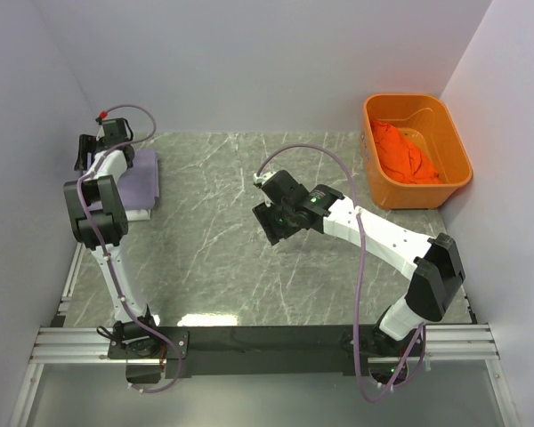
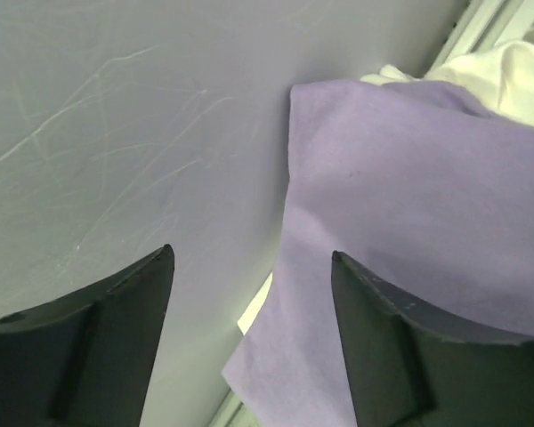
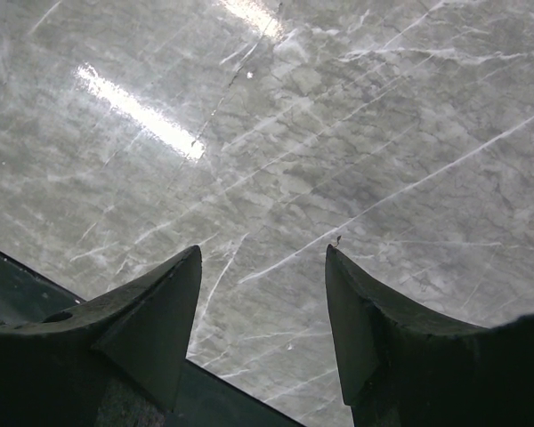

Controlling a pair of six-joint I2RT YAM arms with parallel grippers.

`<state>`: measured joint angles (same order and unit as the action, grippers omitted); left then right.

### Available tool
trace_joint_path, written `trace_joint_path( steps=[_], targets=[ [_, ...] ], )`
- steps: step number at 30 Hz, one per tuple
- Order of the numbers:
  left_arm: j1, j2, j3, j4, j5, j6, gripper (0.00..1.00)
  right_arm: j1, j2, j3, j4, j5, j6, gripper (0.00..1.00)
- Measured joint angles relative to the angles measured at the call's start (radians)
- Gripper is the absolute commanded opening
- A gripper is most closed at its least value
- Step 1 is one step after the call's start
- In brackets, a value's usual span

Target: Fold and stack the t-shirts

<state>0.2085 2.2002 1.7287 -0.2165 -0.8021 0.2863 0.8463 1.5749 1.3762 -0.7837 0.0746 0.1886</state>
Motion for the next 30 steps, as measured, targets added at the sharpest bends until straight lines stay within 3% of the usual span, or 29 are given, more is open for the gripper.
trace_joint_path(
  steps=[7,12,16,22,25,30],
  targets=[
    [0.002,-0.03,0.056,-0.119,0.052,-0.158,0.83,-0.003,-0.027,-0.014,0.014,0.045,0.006,0.64],
    [0.002,-0.19,0.065,-0.217,0.282,-0.367,0.87,-0.056,-0.108,-0.05,0.038,0.086,0.052,0.65],
    [0.002,-0.406,0.015,-0.214,0.513,-0.533,0.94,-0.175,-0.204,-0.08,0.048,0.113,0.103,0.65],
    [0.002,-0.835,-0.24,-0.175,0.853,-0.742,0.97,-0.386,-0.384,-0.103,0.048,0.132,0.171,0.65],
    [0.001,-0.977,-0.316,-0.218,0.941,-0.786,0.98,-0.479,-0.492,-0.108,0.034,0.144,0.2,0.67],
    [-0.002,-1.218,-0.394,-0.373,0.951,-0.805,0.99,-0.517,-0.671,-0.111,0.028,0.188,0.217,0.83]
  ],
)
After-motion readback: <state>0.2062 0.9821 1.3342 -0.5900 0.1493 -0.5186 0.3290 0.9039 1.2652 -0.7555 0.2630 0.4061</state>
